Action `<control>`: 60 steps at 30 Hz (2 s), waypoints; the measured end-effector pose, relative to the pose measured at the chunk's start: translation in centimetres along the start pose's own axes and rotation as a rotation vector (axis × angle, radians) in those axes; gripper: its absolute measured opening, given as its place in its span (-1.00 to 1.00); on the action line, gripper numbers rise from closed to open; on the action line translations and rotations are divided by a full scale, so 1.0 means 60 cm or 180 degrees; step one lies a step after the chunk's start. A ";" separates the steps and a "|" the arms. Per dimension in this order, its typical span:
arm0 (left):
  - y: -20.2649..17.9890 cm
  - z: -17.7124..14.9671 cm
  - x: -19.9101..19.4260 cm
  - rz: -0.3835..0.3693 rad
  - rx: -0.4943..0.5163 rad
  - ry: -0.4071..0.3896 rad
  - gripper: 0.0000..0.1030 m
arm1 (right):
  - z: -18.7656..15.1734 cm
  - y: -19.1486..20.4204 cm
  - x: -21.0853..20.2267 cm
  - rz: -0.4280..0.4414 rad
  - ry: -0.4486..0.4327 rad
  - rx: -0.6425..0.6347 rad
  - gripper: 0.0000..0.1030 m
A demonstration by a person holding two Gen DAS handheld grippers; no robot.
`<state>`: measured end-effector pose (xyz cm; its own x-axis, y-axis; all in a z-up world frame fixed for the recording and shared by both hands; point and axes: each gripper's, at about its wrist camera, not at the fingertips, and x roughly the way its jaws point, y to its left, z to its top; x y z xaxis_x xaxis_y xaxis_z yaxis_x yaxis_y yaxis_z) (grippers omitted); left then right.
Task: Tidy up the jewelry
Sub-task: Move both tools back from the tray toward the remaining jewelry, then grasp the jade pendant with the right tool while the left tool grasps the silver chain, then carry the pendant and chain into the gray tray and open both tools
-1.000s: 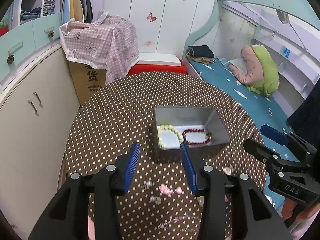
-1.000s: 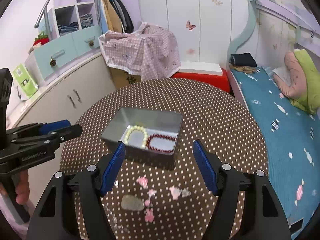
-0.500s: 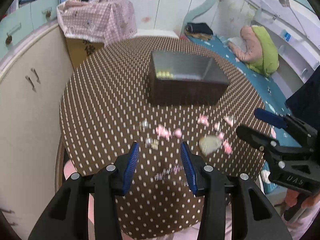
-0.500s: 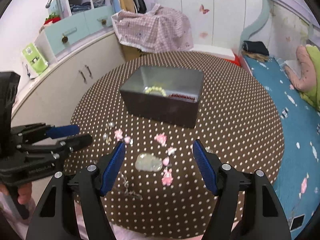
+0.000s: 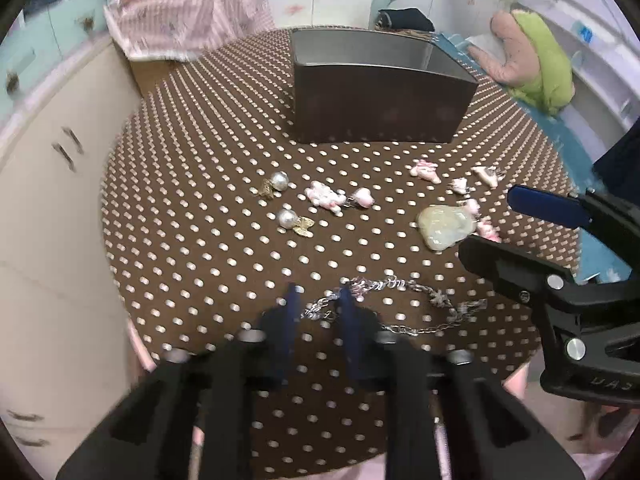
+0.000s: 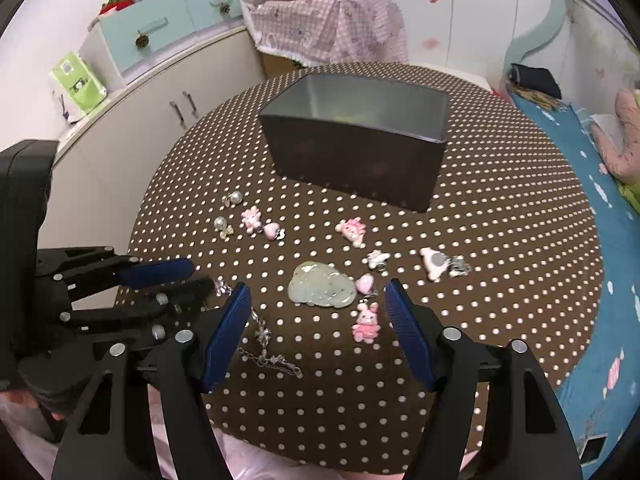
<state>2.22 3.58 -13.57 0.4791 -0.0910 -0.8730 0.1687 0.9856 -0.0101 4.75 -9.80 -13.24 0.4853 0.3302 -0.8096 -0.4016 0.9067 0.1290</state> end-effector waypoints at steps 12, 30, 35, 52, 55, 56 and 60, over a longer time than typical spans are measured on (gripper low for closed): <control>0.018 0.014 -0.011 -0.0287 -0.0120 -0.0098 -0.91 | 0.008 -0.002 0.061 0.0067 0.0207 -0.0007 -0.01; 0.042 0.046 -0.055 -0.0228 -0.0205 -0.0362 -0.91 | 0.013 -0.007 0.049 -0.0032 0.0089 -0.0013 -0.17; 0.033 0.056 -0.066 -0.0215 -0.0160 -0.0425 -0.91 | 0.017 -0.008 0.030 -0.0045 0.0000 0.0020 -0.17; -0.013 0.130 -0.123 -0.0263 0.0134 -0.0873 -0.91 | 0.066 -0.052 -0.068 -0.0250 -0.0536 0.0278 -0.17; -0.020 0.146 -0.137 -0.0287 0.0204 -0.0982 -0.91 | 0.082 -0.061 -0.079 -0.0287 -0.0627 0.0304 -0.17; -0.022 0.152 -0.143 -0.0293 0.0221 -0.1027 -0.91 | 0.090 -0.064 -0.085 -0.0305 -0.0670 0.0315 -0.17; -0.028 0.175 -0.160 -0.0297 0.0270 -0.1172 -0.91 | 0.116 -0.069 -0.097 -0.0345 -0.0780 0.0312 -0.17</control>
<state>6.38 1.30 -0.07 0.7330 -0.2398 -0.6366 0.2893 0.9568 -0.0274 8.96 -13.68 -5.07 0.6995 0.2726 -0.6606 -0.2658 0.9573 0.1136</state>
